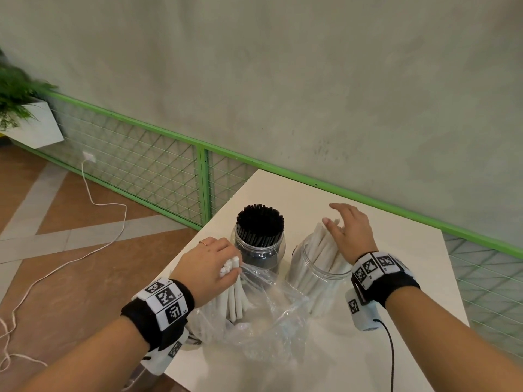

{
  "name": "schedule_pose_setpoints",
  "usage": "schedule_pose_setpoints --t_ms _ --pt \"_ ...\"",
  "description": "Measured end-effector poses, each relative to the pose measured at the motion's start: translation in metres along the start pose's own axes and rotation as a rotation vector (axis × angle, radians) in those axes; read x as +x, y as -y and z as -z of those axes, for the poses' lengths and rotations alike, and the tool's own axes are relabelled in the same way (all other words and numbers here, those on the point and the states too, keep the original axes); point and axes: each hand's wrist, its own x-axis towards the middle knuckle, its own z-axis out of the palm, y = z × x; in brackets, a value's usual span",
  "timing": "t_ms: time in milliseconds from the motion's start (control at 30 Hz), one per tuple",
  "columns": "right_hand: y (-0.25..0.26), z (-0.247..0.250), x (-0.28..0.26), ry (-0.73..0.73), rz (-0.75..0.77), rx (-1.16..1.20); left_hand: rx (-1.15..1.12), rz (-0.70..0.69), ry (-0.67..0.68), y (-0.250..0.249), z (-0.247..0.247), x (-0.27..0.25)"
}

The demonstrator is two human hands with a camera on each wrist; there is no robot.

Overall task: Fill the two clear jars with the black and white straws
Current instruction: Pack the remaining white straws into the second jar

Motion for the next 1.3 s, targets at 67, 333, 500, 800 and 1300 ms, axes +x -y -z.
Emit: schedule_pose_setpoints --t_ms 67,333,500,800,1300 --pt "0.006 0.007 -0.007 -0.07 0.0 0.078 -0.004 0.006 0.002 0.0 0.0 0.0" --pt "0.029 0.004 -0.053 -0.068 0.033 0.146 -0.016 0.01 0.005 0.0 0.001 0.001" --pt "0.088 -0.012 -0.078 0.256 0.128 0.324 -0.034 0.048 0.011 0.0 0.001 0.0" --pt "0.13 -0.075 -0.084 0.588 -0.133 0.777 -0.161 0.083 -0.028 0.001 0.006 -0.006" --pt "0.131 -0.097 -0.083 0.563 -0.039 0.694 -0.182 0.098 -0.023 0.007 0.004 -0.011"
